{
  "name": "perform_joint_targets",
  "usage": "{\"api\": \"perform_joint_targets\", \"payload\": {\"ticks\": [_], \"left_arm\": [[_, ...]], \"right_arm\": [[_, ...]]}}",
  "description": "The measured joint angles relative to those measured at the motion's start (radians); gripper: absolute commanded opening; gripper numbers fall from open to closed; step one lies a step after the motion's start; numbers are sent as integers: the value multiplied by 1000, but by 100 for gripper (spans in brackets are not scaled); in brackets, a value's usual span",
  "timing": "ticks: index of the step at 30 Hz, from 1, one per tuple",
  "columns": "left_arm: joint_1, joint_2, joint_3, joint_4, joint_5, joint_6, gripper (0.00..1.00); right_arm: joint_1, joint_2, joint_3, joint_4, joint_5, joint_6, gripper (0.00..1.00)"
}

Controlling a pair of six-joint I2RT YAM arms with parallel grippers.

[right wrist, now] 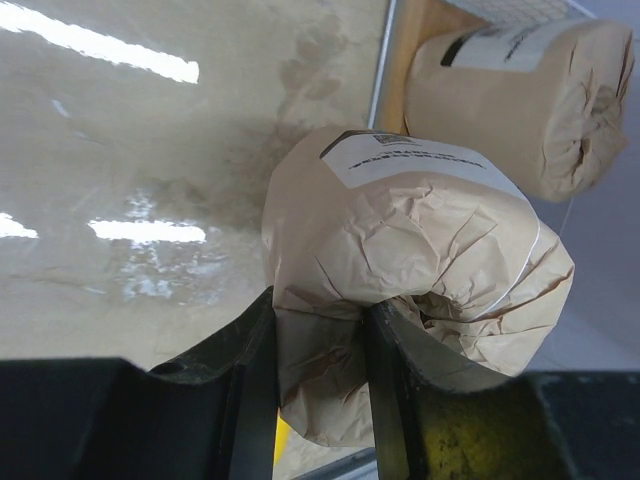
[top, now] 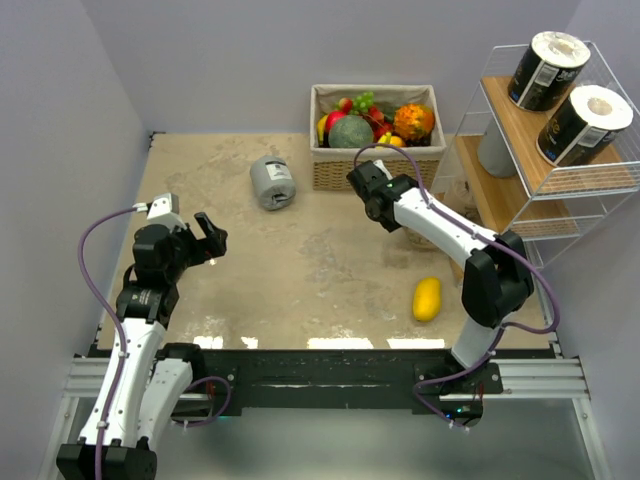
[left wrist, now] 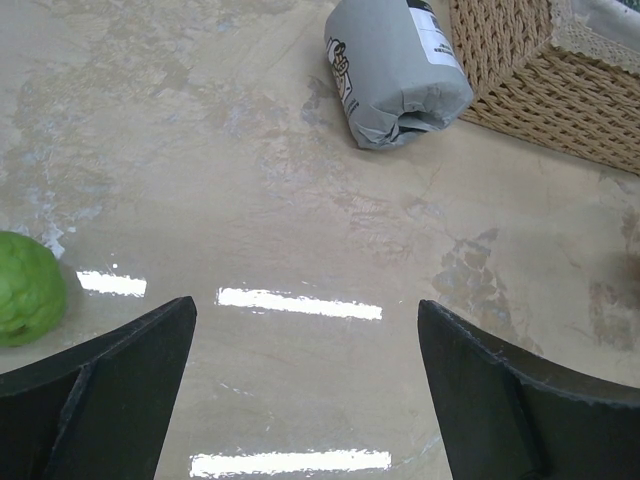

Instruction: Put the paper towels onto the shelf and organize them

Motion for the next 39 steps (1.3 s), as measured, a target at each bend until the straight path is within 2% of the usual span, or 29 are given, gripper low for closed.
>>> {"api": "perform_joint_targets", "payload": {"ticks": [9, 16, 27, 35, 39], "left_arm": [[0, 5, 0, -1, 0, 0, 98], [-1, 2, 0, 0, -2, 0, 98], [-8, 2, 0, -1, -9, 0, 98], [-8, -1, 0, -2, -18, 0, 98], [-8, -1, 0, -8, -18, 0, 98]], "right_arm": [[-107, -33, -103, 10, 0, -4, 33], [-210, -112, -234, 99, 13, -43, 33], [-307, -116, -364, 310, 89, -138, 33], [-340, -145, -428, 424, 105, -204, 46], [-342, -148, -428, 437, 106, -208, 47]]}}
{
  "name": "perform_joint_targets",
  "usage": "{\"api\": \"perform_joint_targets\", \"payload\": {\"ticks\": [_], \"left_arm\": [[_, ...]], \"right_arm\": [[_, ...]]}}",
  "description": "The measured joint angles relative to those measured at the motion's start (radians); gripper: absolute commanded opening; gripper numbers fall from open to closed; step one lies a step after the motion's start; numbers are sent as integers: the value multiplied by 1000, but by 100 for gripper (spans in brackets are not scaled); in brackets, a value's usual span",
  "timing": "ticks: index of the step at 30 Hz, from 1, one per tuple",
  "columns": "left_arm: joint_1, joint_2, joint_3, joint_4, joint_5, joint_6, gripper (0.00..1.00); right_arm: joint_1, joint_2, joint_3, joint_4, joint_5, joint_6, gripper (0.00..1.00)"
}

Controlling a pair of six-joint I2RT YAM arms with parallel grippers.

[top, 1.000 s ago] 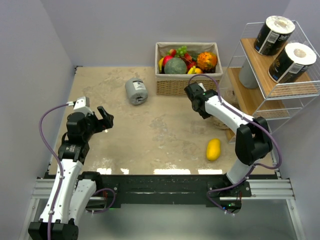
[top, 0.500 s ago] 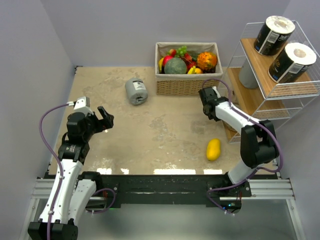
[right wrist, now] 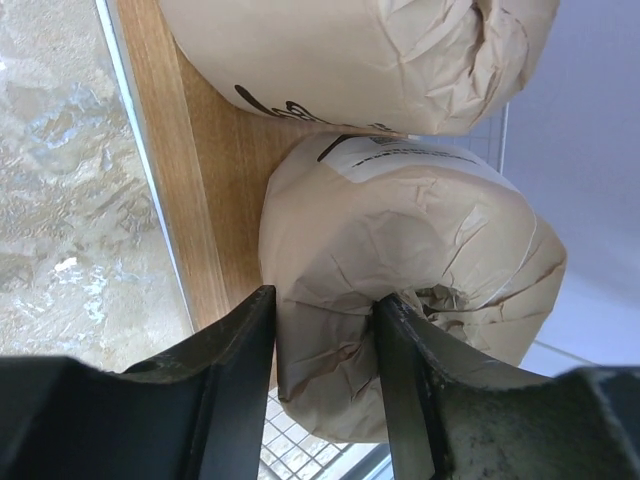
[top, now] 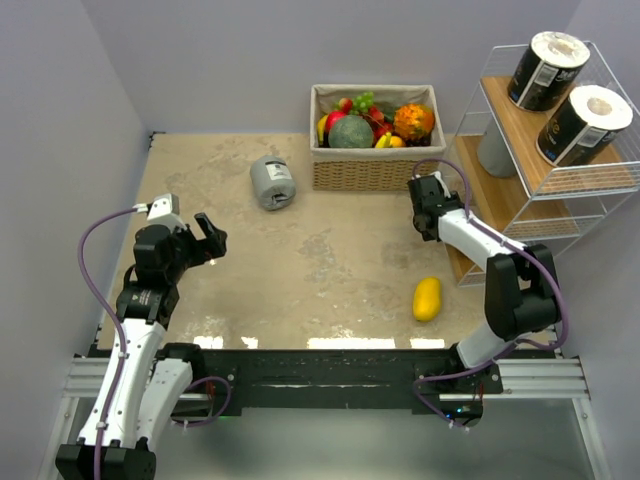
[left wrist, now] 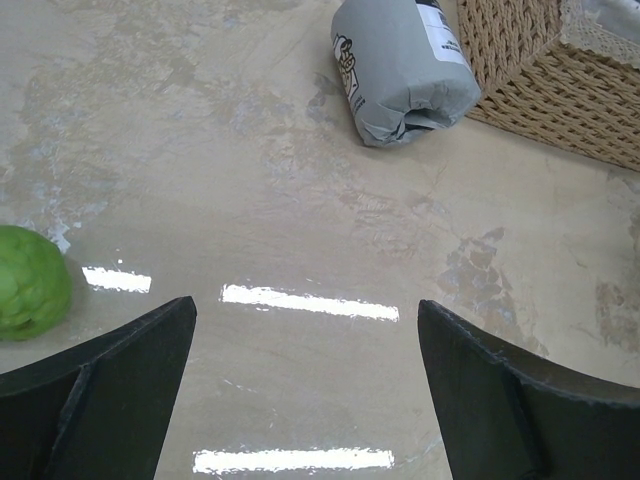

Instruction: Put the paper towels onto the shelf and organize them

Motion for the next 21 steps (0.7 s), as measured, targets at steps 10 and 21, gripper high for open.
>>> {"api": "perform_joint_targets", "payload": {"ticks": [10, 21], "left_arm": [[0, -2, 0, -10, -4, 0, 98], [0, -3, 0, -11, -7, 0, 98]], "right_arm": [[0, -35, 15, -11, -2, 3, 44], [0, -63, 59, -71, -1, 12, 55]]}}
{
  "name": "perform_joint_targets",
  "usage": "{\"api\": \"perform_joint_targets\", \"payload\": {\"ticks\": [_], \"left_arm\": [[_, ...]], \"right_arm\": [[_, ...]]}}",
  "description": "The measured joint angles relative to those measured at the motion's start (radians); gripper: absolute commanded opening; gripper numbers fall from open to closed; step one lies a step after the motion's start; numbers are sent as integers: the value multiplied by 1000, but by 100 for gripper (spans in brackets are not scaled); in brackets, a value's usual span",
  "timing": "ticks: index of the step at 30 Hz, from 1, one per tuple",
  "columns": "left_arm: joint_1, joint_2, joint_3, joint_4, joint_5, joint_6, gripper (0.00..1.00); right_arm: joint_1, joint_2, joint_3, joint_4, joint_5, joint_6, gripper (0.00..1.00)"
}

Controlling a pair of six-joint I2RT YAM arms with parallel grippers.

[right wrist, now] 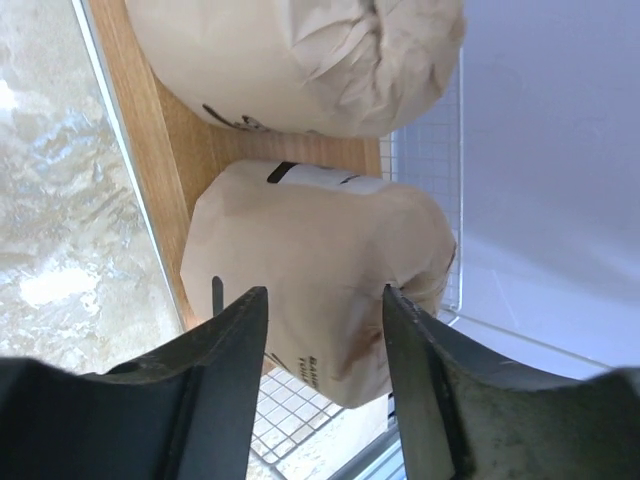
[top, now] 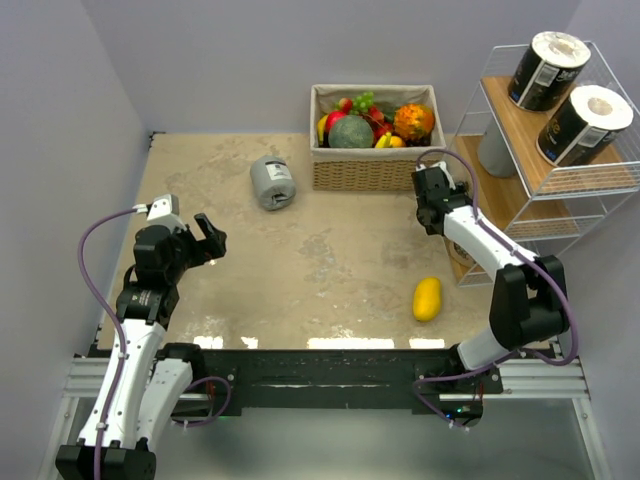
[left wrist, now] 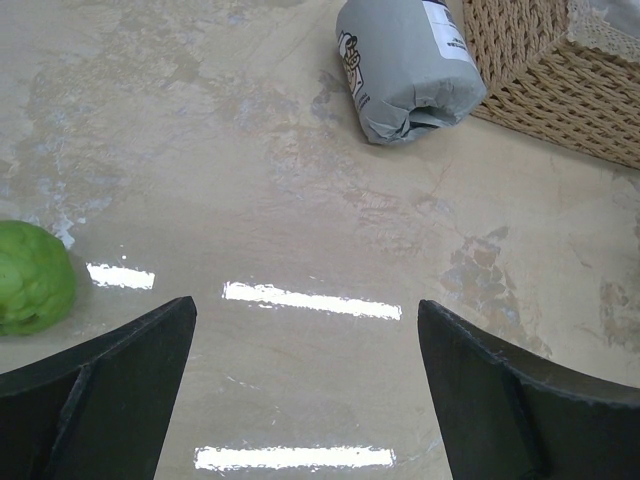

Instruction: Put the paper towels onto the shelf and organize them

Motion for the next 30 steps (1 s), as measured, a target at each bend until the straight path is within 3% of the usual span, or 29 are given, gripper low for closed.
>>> {"api": "perform_joint_targets", "payload": {"ticks": [7, 17, 30], "left_arm": [[0, 0, 0, 0, 0, 0, 98], [0, -3, 0, -2, -3, 0, 98], [0, -2, 0, -3, -13, 0, 98]], "right_arm": [[4, -2, 54, -40, -20, 20, 52], [51, -7, 66, -55, -87, 50, 34], [33, 90, 8, -44, 1, 41, 33]]}}
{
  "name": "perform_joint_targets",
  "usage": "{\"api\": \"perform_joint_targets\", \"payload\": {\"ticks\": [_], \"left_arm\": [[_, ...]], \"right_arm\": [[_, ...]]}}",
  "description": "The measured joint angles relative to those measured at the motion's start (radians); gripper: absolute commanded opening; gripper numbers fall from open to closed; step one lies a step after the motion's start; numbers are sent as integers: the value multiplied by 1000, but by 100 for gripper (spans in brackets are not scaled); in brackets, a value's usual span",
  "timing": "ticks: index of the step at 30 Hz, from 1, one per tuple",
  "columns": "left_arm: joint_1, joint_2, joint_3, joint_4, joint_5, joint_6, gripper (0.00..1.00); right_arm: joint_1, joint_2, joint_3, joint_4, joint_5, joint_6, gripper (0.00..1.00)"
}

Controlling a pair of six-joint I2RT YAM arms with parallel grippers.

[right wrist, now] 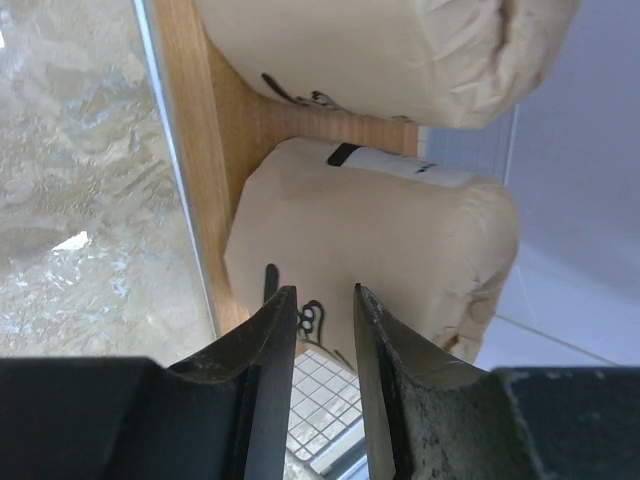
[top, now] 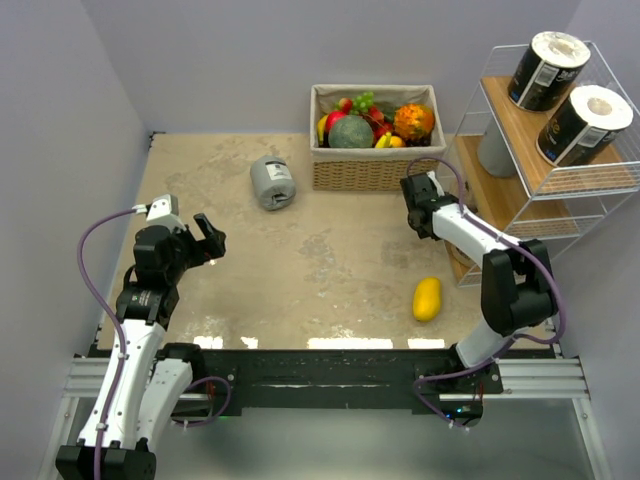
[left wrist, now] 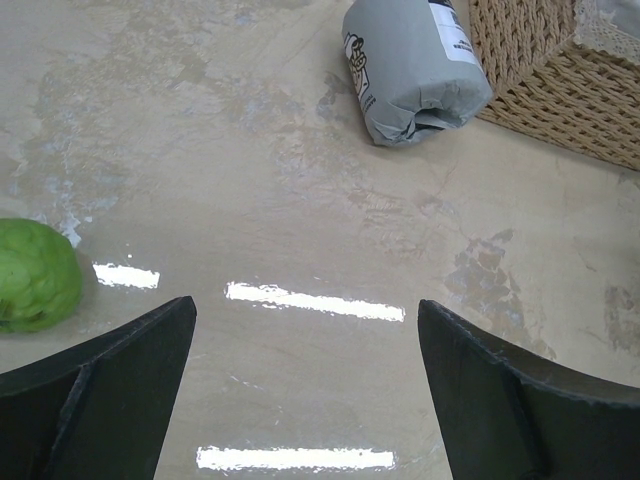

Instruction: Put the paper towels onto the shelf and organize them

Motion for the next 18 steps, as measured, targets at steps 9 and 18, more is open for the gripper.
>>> {"api": "perform_joint_targets", "payload": {"ticks": [9, 18], "left_arm": [[0, -10, 0, 0, -3, 0, 98], [-9, -8, 0, 0, -5, 0, 98]], "right_arm": [[35, -13, 79, -38, -129, 32, 40], [190, -145, 136, -34, -391, 193, 55]]}}
